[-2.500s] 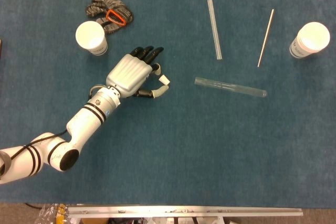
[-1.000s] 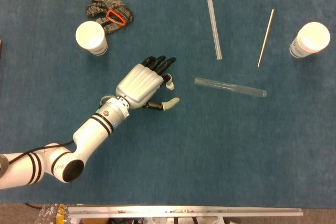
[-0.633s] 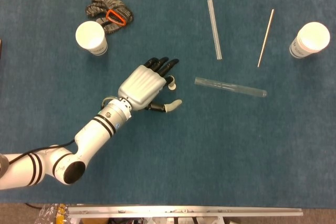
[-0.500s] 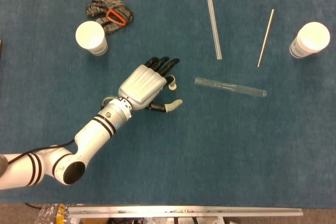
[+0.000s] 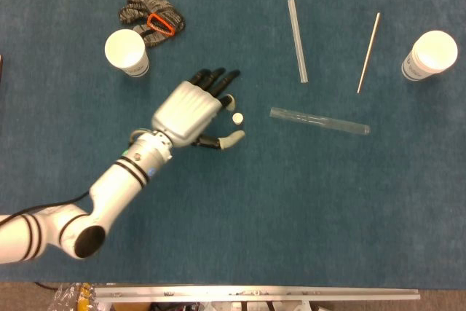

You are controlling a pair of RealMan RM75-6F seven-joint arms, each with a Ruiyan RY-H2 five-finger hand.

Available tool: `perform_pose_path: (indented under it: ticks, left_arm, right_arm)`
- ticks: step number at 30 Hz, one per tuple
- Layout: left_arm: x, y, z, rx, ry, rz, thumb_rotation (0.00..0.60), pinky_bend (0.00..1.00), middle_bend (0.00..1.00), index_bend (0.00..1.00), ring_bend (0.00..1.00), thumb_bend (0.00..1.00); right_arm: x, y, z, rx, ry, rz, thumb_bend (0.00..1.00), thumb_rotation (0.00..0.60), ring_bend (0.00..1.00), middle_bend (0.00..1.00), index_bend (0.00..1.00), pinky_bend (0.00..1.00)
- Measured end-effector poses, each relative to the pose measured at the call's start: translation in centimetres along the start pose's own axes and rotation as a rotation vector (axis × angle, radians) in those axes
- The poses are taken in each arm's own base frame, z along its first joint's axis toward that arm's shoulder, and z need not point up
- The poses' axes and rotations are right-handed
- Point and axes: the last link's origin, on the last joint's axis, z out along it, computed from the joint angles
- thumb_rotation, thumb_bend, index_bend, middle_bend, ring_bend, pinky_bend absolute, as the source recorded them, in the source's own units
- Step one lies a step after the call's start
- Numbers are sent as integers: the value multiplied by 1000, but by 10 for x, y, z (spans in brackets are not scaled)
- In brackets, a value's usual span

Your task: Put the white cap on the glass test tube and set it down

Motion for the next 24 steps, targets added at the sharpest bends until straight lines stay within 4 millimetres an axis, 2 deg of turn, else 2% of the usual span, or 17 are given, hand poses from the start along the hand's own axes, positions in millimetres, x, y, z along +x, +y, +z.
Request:
perform_pose_path:
  ticks: [6, 10, 11, 14, 24]
  left_arm:
    - [24, -19, -26, 48, 84, -10, 334, 0, 0, 236, 0, 242]
    - [38, -32, -47, 79, 144, -13, 534, 0, 0, 211, 0, 242]
    - [41, -35, -52, 86, 156, -13, 566, 0, 0, 208, 0, 242]
    - [49, -44, -68, 109, 195, -13, 600, 0, 0, 208, 0, 242]
    - [62, -67, -115, 152, 255, 8, 600, 0, 0, 207, 0, 241]
  right_arm:
    - [-7, -7, 9, 19, -37, -28, 289, 600, 0, 136, 246, 122]
    - [-15, -15, 17, 38, -59, -54, 289, 600, 2, 148, 302, 123]
    - [-17, -17, 19, 43, -65, -60, 289, 600, 4, 152, 314, 124]
    - [-24, -24, 27, 61, -83, -85, 289, 600, 14, 163, 345, 126]
    - [-59, -49, 63, 78, -158, -164, 289, 600, 17, 169, 379, 126]
